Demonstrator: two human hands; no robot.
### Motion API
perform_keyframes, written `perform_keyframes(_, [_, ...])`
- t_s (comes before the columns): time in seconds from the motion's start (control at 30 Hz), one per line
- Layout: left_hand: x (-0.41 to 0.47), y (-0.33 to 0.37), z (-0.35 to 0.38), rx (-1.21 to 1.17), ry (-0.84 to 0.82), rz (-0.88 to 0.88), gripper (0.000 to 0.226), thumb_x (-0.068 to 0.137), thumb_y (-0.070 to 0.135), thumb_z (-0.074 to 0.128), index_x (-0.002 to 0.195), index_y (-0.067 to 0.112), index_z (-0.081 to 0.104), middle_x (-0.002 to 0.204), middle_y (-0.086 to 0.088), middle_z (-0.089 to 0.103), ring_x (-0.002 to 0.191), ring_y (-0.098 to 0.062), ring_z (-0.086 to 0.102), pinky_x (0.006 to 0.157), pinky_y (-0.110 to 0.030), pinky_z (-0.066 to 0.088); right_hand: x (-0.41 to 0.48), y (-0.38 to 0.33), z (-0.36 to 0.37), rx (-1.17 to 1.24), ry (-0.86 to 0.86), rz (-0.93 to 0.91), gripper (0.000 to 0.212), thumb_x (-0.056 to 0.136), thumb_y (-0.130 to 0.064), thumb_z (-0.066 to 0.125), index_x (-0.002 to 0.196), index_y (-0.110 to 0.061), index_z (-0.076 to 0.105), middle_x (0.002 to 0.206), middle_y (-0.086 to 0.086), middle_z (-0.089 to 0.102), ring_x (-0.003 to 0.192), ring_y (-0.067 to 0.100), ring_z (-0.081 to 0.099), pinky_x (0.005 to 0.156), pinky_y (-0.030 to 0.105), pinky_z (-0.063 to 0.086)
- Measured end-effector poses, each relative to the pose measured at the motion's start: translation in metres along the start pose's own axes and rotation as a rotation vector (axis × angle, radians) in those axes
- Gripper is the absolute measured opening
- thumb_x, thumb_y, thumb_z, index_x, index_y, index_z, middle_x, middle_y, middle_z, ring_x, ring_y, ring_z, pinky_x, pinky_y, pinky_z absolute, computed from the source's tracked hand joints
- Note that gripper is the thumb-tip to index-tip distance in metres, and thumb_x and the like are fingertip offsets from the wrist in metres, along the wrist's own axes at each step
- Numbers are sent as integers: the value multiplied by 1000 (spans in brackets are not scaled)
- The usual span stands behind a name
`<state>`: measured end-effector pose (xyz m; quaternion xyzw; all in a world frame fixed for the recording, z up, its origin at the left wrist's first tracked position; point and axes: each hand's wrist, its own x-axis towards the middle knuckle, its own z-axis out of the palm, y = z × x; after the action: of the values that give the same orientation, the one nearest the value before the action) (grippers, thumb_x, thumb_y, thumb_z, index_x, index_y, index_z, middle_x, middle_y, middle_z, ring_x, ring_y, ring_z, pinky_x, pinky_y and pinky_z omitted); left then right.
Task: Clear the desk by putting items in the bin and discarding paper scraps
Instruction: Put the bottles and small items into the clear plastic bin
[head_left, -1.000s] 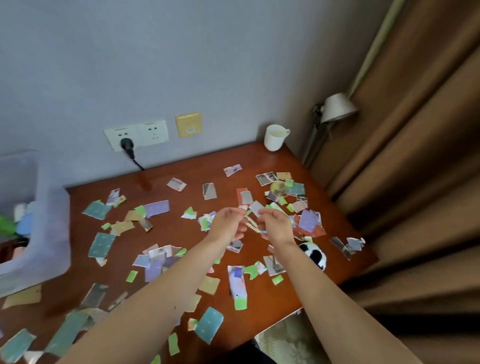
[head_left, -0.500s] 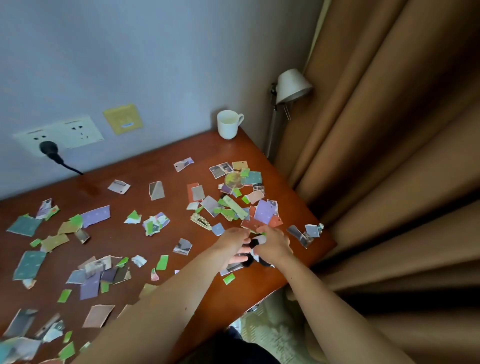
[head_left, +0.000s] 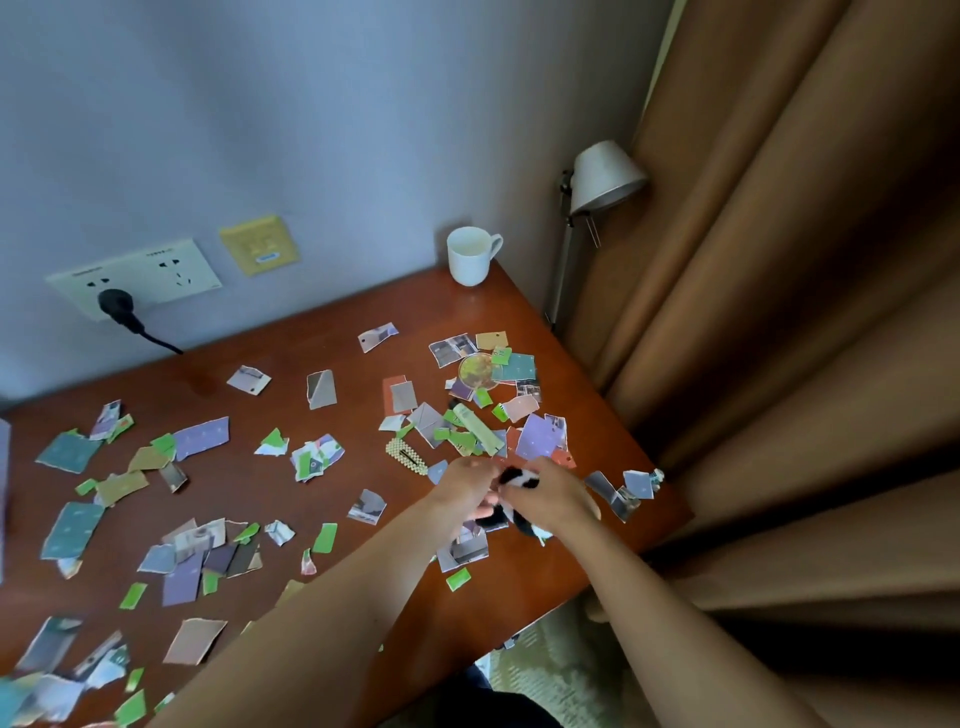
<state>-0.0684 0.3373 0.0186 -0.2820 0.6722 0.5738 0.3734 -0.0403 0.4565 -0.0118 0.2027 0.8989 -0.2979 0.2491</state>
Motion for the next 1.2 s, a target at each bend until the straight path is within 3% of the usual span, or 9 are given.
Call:
perform_keyframes(0.1, [0, 10, -12, -36, 42, 79, 17, 96, 18, 51, 88, 10, 63, 73, -9, 56, 73, -24, 56, 67, -29, 51, 5, -24, -10, 207, -19, 8, 48, 79, -50, 56, 114, -19, 46, 102, 5, 61, 92, 23, 60, 68, 32, 50])
perform_keyframes(0.23, [-7, 23, -38, -112, 68, 109, 22, 99, 36, 48, 113, 19, 52, 106, -5, 55, 103, -21, 54, 93, -35, 48, 8, -60, -9, 599, -86, -4, 45, 84, -41, 60, 113, -9, 47, 96, 9, 59, 81, 14, 59, 56, 24, 46])
perform_keyframes(0.37, [-7, 28, -65, -222, 59, 160, 30, 90, 50, 59, 107, 25, 55, 106, -7, 65, 96, -22, 66, 78, -37, 58, 14, -94, 3, 723, -187, -9, 40, 95, -45, 52, 118, -13, 47, 110, 9, 59, 98, 22, 62, 69, 32, 59])
perform_keyframes(0.5, [2, 25, -92, -231, 175, 226, 41, 81, 38, 73, 114, 19, 58, 106, -11, 68, 91, -24, 69, 72, -37, 61, 28, -115, 18, 781, -232, -10, 25, 100, -30, 44, 113, -12, 56, 109, 15, 66, 95, 29, 68, 78, 44, 60])
perform_keyframes(0.67, [25, 8, -123, -254, 278, 264, 54, 61, 37, 75, 110, 16, 64, 101, -16, 70, 90, -33, 69, 82, -51, 57, 45, -125, 42, 460, -145, -176, 13, 91, -22, 49, 90, -20, 62, 98, 9, 68, 94, 31, 64, 83, 46, 55])
perform_keyframes(0.77, [41, -4, -133, -293, 318, 251, 62, 49, 40, 71, 107, 19, 65, 99, -15, 70, 91, -33, 69, 82, -53, 57, 51, -126, 54, 181, -94, -264, 15, 89, -22, 55, 102, -22, 61, 107, 3, 66, 99, 27, 61, 84, 38, 51])
perform_keyframes(0.87, [32, 0, -138, -250, 336, 239, 55, 59, 34, 68, 111, 16, 63, 102, -16, 68, 94, -31, 66, 79, -43, 58, 57, -123, 66, -9, -90, -343, 25, 88, -23, 59, 113, -21, 60, 116, 2, 64, 107, 26, 60, 84, 38, 52])
perform_keyframes(1.0, [29, 4, -143, -246, 344, 231, 24, 85, 11, 59, 109, 8, 62, 98, -17, 66, 85, -26, 62, 67, -30, 50, 66, -122, 76, -178, -69, -376, 37, 85, -25, 61, 122, -23, 57, 123, 3, 58, 113, 28, 56, 85, 40, 51])
perform_keyframes(1.2, [36, 2, -148, -275, 320, 203, 16, 89, 8, 55, 103, 11, 61, 85, -11, 64, 72, -20, 60, 57, -25, 47, 73, -125, 82, -350, 16, -401, 36, 89, -18, 58, 124, -20, 51, 123, 4, 57, 115, 28, 54, 81, 37, 50])
